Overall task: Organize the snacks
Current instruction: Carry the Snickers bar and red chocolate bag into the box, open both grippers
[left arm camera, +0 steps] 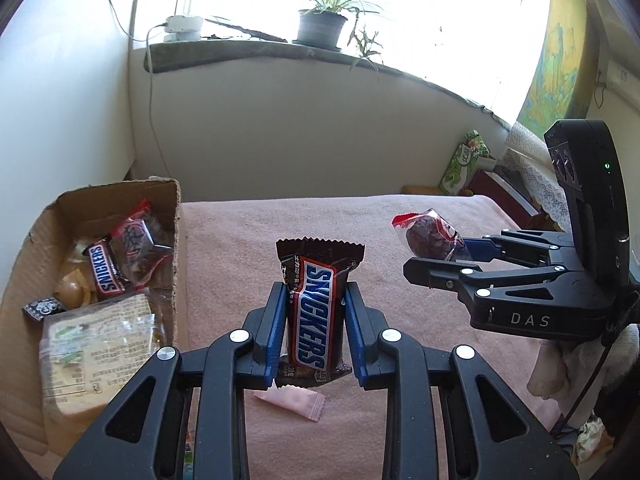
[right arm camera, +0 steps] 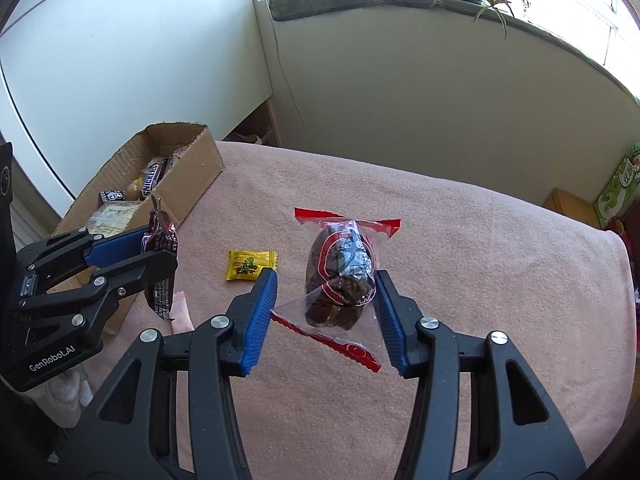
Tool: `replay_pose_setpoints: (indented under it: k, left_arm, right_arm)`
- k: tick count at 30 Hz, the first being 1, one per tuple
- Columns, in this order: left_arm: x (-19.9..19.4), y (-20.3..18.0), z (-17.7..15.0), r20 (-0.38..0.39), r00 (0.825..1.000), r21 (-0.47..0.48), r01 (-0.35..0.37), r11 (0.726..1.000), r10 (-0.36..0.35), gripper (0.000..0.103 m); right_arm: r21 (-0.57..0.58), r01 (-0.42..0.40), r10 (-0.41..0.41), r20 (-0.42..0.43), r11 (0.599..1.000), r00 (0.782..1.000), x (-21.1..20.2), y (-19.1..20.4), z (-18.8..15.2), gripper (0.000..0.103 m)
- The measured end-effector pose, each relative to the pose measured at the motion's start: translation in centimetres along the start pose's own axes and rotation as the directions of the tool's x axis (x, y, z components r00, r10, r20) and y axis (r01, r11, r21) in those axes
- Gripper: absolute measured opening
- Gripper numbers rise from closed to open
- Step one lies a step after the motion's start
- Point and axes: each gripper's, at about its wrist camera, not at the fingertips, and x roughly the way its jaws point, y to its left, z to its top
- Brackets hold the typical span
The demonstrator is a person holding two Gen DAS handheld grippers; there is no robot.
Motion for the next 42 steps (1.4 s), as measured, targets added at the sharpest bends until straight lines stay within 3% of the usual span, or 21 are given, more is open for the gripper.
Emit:
replay_pose_setpoints:
  k: [10,22,42]
  left_arm:
    - [-3.0,4.2,0.6,0.075,0.996,-0.097,-0.033,0.995,0.04,0.027]
    - [-4.8,9.2,0.9,0.109,0.985,-0.195,-0.108,0.975,0.131,0.026]
    - [-5.8,12.5,1.6,0.121,0.964,-0.248,-0.2,0.948,0.235,0.026]
  right_arm:
    - [-0.056,-0.047,0.048,0.027,0.997,0.998,-1.0,3.6,1.1,0.051]
    - [-0.155,-0.121,0.128,0.038,0.981,0.991,-1.1,9.7,1.8,0.051]
    - [-0.28,-0.254,0.263,-0.002,0.926,0.965,0.1,18.2,1.7,0.051]
